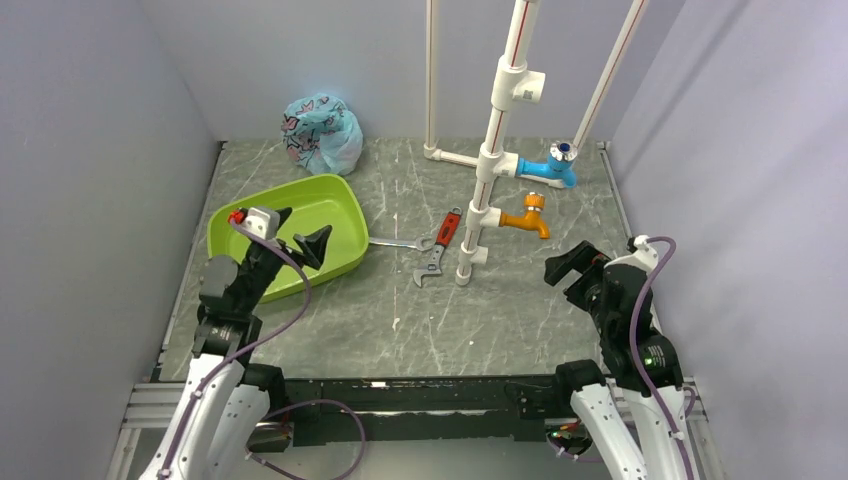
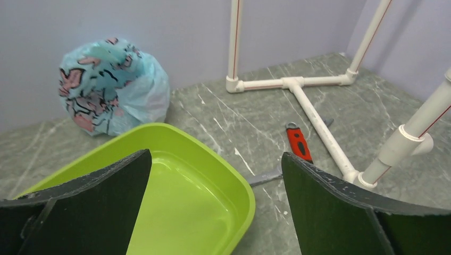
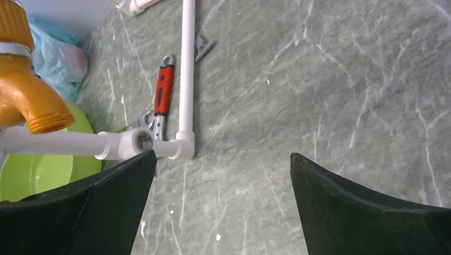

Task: Take the fake fruits out of the plastic bag
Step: Adjust the distractor at the center of the board.

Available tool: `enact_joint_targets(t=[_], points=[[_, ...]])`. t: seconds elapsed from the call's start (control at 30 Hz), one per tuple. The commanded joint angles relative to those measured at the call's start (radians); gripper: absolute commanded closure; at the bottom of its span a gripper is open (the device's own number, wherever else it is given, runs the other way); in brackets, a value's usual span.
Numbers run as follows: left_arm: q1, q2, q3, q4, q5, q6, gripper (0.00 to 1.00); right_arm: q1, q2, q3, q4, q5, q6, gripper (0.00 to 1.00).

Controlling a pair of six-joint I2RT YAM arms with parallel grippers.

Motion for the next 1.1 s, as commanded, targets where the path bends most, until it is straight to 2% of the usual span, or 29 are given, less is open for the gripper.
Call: enact_joint_targets(t=[0.0, 0.13, 0.23, 0.3, 0.4, 0.43, 0.5, 0.57, 0.67, 0.77, 0.83, 0.9, 0.97, 1.07], points=[[-0.002, 0.040, 0.044, 0.040, 0.027, -0.086, 0.01, -0.002, 0.027, 0.015, -0.025, -0.045, -0.022, 0.00], [-0.002, 0.058, 0.023, 0.041, -0.110, -0.150, 0.01, -0.003, 0.047, -0.003, 0.017, -0.225, -0.074, 0.00], [-0.001, 0.060, -0.012, 0.078, -0.014, -0.076, 0.01, -0.003, 0.071, -0.069, 0.106, -0.440, -0.139, 0.00], [-0.001, 0.053, -0.040, 0.127, 0.030, -0.079, 0.01, -0.002, 0.130, -0.084, 0.127, -0.539, -0.169, 0.00], [-0.001, 0.039, -0.059, 0.167, -0.009, -0.127, 0.01, 0.036, 0.206, -0.098, 0.174, -0.591, -0.193, 0.00], [0.001, 0.035, -0.065, 0.165, -0.069, -0.159, 0.01, 0.076, 0.231, -0.097, 0.188, -0.560, -0.189, 0.00], [0.018, 0.024, -0.077, 0.174, -0.105, -0.204, 0.01, 0.205, 0.284, -0.084, 0.209, -0.453, -0.168, 0.00], [0.043, 0.007, -0.101, 0.206, -0.094, -0.225, 0.01, 0.380, 0.354, -0.076, 0.243, -0.356, -0.114, 0.00], [0.062, -0.015, -0.117, 0.209, -0.148, -0.295, 0.01, 0.685, 0.428, -0.068, 0.320, -0.155, -0.023, 0.00], [0.066, -0.013, -0.092, 0.085, -0.287, -0.401, 0.01, 0.893, 0.510, -0.039, 0.377, 0.037, 0.047, 0.00], [0.072, 0.002, -0.072, 0.052, -0.326, -0.401, 0.01, 1.002, 0.542, -0.038, 0.413, 0.169, 0.106, 0.00], [0.072, 0.009, -0.066, 0.058, -0.298, -0.377, 0.01, 1.068, 0.521, -0.066, 0.443, 0.290, 0.151, 0.00], [0.074, 0.022, -0.064, 0.078, -0.225, -0.390, 0.01, 1.072, 0.470, -0.116, 0.490, 0.318, 0.178, 0.00], [0.067, 0.074, -0.043, 0.143, 0.008, -0.384, 0.01, 1.072, 0.394, -0.171, 0.521, 0.341, 0.158, 0.00]])
